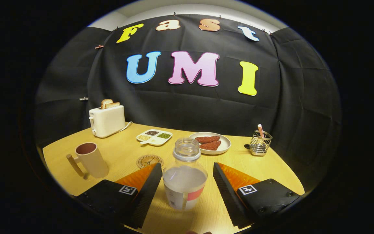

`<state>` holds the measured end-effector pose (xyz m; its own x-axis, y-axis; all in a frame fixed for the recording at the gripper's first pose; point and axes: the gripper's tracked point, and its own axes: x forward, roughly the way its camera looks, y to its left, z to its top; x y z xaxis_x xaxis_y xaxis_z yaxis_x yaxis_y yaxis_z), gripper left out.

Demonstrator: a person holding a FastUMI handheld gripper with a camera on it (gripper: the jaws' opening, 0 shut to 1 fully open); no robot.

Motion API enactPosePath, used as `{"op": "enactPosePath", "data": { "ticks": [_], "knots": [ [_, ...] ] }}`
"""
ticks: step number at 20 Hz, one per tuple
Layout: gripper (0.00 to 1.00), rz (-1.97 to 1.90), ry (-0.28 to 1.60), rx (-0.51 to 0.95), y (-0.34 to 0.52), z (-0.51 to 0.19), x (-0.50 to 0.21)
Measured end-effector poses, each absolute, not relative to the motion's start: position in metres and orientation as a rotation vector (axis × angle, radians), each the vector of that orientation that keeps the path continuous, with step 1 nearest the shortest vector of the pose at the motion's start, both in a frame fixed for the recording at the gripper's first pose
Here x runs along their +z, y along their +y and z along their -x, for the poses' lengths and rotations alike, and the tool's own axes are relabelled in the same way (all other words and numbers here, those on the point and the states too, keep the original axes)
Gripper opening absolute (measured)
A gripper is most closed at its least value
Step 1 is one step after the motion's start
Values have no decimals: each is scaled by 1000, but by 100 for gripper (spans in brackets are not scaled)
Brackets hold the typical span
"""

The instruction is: Take the bottle from table, then pour the juice into the cup, finally place the bottle on the coaster

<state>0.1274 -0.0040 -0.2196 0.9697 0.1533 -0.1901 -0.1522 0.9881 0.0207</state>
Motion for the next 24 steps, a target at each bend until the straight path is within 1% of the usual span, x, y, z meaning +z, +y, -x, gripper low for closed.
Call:
{"op": "enactPosePath", "data": {
  "ticks": [9,12,17,21,24],
  "knots": [
    [97,-11,249,162,1,-134,-249],
    [92,-12,276,180,5,-133,-257],
    [80,-9,286,193,6,-135,-258],
    [77,-10,331,233,14,-133,-259],
    [75,28,358,228,15,-139,-256]
  ]
}}
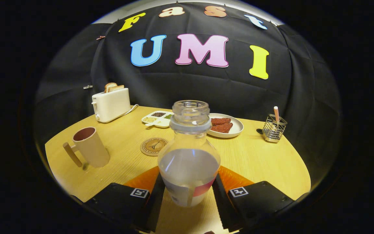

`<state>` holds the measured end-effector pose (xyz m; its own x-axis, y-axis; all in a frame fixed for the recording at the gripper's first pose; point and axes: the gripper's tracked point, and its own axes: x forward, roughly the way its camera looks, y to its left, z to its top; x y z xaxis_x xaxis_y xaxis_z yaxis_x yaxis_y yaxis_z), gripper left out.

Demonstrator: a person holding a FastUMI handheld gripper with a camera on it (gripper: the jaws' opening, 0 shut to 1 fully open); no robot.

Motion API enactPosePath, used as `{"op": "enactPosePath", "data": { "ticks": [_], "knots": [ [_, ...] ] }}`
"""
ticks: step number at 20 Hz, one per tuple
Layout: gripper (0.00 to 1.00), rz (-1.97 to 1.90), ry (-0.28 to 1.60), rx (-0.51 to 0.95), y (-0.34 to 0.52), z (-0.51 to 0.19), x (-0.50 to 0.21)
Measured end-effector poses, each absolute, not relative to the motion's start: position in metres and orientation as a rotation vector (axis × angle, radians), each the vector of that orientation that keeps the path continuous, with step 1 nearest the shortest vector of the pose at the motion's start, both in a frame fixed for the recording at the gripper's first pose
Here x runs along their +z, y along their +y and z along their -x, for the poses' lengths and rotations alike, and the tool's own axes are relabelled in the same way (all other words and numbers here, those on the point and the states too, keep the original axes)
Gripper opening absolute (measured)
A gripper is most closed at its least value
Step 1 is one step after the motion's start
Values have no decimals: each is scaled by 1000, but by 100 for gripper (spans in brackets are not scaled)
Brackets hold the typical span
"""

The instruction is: Take the bottle from table, then pour the juice into the cup, finally place the bottle on the coaster

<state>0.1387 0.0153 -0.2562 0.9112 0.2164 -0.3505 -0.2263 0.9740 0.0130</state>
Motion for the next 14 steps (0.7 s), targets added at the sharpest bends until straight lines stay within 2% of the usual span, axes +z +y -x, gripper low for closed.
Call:
{"op": "enactPosePath", "data": {
  "ticks": [3,14],
  "knots": [
    [71,57,354,276,26,-135,-233],
    [71,377,370,314,91,-145,-178]
  ]
}}
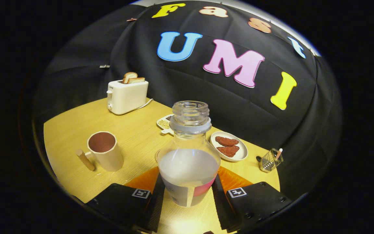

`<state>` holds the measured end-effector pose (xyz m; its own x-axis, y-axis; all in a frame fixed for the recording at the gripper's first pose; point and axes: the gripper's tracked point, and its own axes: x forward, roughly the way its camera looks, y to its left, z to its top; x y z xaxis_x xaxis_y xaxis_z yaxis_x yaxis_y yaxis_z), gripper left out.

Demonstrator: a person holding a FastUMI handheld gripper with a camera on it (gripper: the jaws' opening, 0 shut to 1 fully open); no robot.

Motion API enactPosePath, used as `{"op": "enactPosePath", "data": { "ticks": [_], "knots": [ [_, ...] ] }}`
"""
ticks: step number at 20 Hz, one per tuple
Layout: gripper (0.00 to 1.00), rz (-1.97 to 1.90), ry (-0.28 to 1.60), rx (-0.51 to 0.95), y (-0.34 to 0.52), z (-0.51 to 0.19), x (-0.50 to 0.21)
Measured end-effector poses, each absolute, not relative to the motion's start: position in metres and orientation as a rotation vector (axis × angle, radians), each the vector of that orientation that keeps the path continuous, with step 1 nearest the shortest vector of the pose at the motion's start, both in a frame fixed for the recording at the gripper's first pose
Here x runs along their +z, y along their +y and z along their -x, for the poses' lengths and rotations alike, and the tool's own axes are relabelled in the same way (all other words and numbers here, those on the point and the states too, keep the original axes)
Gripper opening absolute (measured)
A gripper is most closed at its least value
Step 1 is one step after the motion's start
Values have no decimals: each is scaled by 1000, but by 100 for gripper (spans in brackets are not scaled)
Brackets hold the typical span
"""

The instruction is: Take the bottle from table, then pour the juice into the cup, finally place the bottle on the coaster

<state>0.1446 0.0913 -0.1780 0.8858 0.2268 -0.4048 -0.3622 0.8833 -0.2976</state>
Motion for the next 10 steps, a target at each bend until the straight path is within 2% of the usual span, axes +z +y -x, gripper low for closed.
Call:
{"op": "enactPosePath", "data": {
  "ticks": [10],
  "knots": [
    [71,854,305,253,132,-158,-176]
  ]
}}
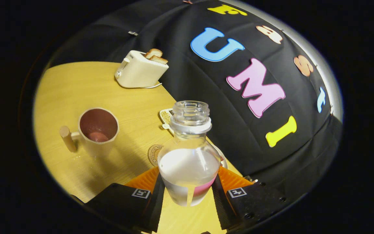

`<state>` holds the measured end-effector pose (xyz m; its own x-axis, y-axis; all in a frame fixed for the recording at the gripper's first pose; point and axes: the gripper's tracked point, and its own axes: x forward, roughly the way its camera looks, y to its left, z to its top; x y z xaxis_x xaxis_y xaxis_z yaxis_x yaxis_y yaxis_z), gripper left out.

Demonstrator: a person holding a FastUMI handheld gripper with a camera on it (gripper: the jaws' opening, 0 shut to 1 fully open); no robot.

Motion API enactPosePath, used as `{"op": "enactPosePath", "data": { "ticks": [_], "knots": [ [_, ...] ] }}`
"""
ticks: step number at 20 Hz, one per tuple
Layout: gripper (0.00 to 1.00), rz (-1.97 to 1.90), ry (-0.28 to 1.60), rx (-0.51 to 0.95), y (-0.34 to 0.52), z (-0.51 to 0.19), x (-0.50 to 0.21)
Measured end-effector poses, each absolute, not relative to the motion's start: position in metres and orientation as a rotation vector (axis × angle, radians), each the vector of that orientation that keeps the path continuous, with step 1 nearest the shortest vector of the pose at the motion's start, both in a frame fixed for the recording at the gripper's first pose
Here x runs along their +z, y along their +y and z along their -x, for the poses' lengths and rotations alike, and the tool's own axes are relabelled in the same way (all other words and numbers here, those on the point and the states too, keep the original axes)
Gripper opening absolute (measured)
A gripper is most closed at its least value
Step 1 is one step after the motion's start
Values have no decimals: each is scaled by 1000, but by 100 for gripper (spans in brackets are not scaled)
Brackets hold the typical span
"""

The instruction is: Take the bottle from table, then pour the juice into the cup, finally place the bottle on the coaster

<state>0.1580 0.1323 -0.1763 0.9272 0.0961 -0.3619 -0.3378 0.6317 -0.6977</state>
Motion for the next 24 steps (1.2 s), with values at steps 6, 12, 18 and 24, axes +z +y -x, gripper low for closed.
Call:
{"op": "enactPosePath", "data": {
  "ticks": [6,12,18,24],
  "knots": [
    [71,1103,222,269,154,-158,-181],
    [71,1309,158,275,164,-166,-184],
    [71,1451,107,314,178,-167,-193],
    [71,1591,40,334,189,-184,-192]
  ]
}}
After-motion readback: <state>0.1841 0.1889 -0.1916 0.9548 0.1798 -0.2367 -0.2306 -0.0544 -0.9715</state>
